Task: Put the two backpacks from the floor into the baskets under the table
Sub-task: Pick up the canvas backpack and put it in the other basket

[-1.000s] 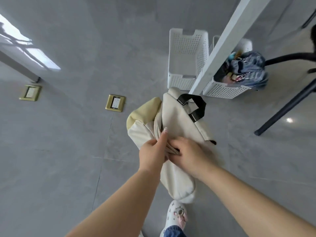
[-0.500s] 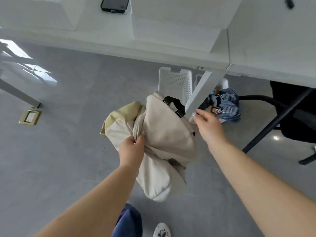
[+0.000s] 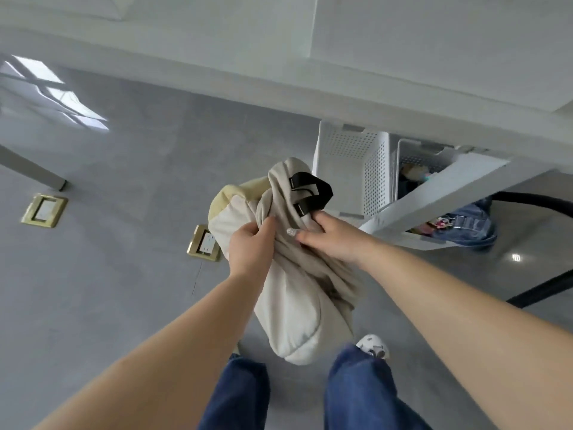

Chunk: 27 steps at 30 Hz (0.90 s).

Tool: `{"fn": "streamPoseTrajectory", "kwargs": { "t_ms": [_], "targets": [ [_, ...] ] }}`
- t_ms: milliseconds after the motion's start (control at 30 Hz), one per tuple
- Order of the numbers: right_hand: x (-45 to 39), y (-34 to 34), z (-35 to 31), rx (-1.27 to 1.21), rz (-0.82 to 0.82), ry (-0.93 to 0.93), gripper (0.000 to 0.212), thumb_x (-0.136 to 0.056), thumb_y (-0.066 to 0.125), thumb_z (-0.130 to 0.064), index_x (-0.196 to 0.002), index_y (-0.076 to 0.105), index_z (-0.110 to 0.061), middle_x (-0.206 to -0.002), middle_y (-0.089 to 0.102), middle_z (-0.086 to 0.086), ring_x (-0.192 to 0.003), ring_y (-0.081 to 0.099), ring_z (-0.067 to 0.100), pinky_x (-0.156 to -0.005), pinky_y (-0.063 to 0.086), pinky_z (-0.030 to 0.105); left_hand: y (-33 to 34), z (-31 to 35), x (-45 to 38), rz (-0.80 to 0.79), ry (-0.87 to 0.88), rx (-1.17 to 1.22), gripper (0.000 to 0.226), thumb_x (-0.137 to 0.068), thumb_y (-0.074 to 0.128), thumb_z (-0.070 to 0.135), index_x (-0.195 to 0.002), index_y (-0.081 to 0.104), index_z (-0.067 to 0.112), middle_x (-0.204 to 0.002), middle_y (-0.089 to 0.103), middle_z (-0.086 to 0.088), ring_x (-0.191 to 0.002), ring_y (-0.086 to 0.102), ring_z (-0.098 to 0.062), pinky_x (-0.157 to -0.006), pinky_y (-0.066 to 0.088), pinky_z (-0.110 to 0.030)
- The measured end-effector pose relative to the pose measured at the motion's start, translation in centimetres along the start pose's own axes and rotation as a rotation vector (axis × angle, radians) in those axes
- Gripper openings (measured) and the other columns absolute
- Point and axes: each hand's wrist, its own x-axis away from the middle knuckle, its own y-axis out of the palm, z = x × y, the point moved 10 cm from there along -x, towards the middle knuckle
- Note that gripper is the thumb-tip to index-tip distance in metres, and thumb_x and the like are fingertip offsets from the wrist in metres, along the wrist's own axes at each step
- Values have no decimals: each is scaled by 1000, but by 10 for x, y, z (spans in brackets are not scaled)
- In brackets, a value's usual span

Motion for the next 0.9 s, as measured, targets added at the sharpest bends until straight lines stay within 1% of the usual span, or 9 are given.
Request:
{"fn": "streamPoseTrajectory", "kwargs": {
  "t_ms": [233, 300, 400, 467, 567, 667, 767, 833, 900],
  "targets": [
    [-76, 23, 18, 149, -93, -89, 106, -62, 67, -70, -146, 25, -22, -147, 40, -7, -133, 42, 13, -109, 36, 31, 13, -33, -62, 51, 72, 152, 34, -76, 58, 37, -61, 39, 13, -61, 35, -4, -61, 35, -18, -60, 31, -32],
    [-110, 32, 23, 128, -133, -102, 124, -47, 70, -76, -147, 16, -27, -149, 37, -9, -134, 40, 11, -111, 37, 35, 24, -36, -93, 12, 108, 186, 39, -74, 59, 43, -66, 49, 5, -66, 44, -8, -64, 42, -21, -62, 36, -35],
    [-160, 45, 33, 138, -130, -138, 127, -41, 74, -71, -144, 16, -28, -142, 44, -8, -128, 47, 11, -106, 43, 36, 34, -43, -143, 7, 165, 179, 42, -83, 59, 38, -80, 62, -4, -73, 54, -10, -66, 52, -21, -63, 44, -34],
    [-187, 49, 42, 149, -97, -141, 119, -42, 78, -65, -139, 22, -25, -134, 50, -6, -120, 53, 13, -98, 49, 36, 39, -45, -172, 0, 207, 148, 43, -84, 59, 35, -89, 63, -8, -74, 60, -12, -68, 56, -21, -64, 47, -33],
    [-220, 42, 52, 87, 23, -212, 76, -68, 76, -38, -126, 32, -22, -114, 57, -3, -104, 59, 15, -83, 51, 31, 52, -40, -204, -26, 301, 66, 37, -82, 61, 34, -81, 66, -3, -78, 68, -14, -73, 61, -21, -68, 50, -34],
    [-223, 18, 44, 22, 201, -333, 44, -79, 65, -24, -114, 39, -18, -97, 59, -4, -93, 60, 16, -81, 50, 34, 63, -14, -205, 0, 439, -4, 28, -82, 61, 35, -67, 57, 11, -62, 53, -6, -59, 47, -15, -55, 37, -23],
    [-207, -3, 37, -1, 330, -404, 32, -81, 59, -18, -107, 43, -13, -91, 61, 0, -89, 60, 21, -73, 47, 34, 70, 7, -190, 52, 530, -94, 39, -82, 60, 38, -65, 56, 3, -57, 47, -5, -53, 40, -15, -50, 32, -26],
    [-193, -25, 32, -71, 413, -463, 26, -80, 59, -18, -102, 45, -14, -89, 62, 1, -84, 61, 20, -69, 46, 33, 80, 29, -178, 63, 603, -157, 46, -82, 59, 42, -73, 60, -3, -61, 54, -8, -57, 47, -19, -55, 38, -30],
    [-186, -46, 25, -152, 465, -507, 22, -82, 60, -21, -100, 48, -19, -85, 62, -4, -80, 61, 14, -66, 45, 29, 90, 55, -170, 60, 672, -209, 42, -83, 59, 46, -76, 67, 6, -65, 65, -8, -61, 56, -20, -60, 46, -32]
  ]
}}
